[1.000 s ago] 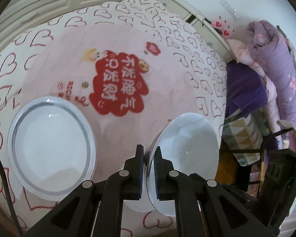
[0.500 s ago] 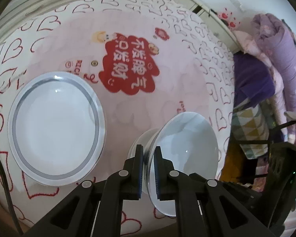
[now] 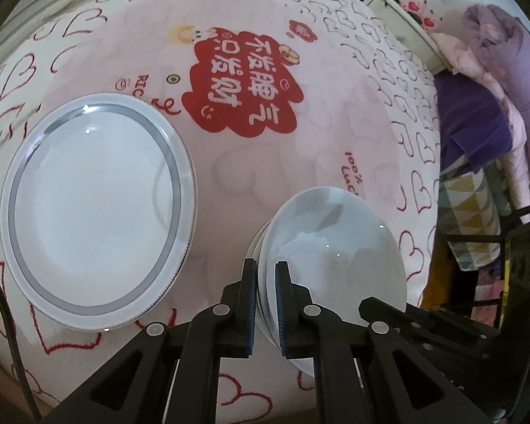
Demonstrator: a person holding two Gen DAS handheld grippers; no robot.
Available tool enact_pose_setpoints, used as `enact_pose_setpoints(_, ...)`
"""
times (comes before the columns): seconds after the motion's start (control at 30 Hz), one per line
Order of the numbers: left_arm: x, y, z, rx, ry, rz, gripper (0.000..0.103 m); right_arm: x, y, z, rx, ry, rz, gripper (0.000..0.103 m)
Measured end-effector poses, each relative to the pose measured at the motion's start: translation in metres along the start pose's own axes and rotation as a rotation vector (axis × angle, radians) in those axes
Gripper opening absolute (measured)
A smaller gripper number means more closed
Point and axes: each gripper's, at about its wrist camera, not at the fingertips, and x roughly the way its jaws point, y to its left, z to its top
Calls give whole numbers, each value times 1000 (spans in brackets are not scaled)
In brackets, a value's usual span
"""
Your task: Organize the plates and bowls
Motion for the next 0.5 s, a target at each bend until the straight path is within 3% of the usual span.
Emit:
enact_pose_setpoints(0.13,2,1,-2,6,-1,-6,7,-2,0,0,1,-8,-3,21)
enact_pose_setpoints(0.27,0,3,-3,16,-11,-6,8,-7,0,0,-2,-32,-28,36)
enact_pose_setpoints(0.5,-11,2,-8,37,-36,-10,8,-9,-2,-4,-15,-36,-43,37)
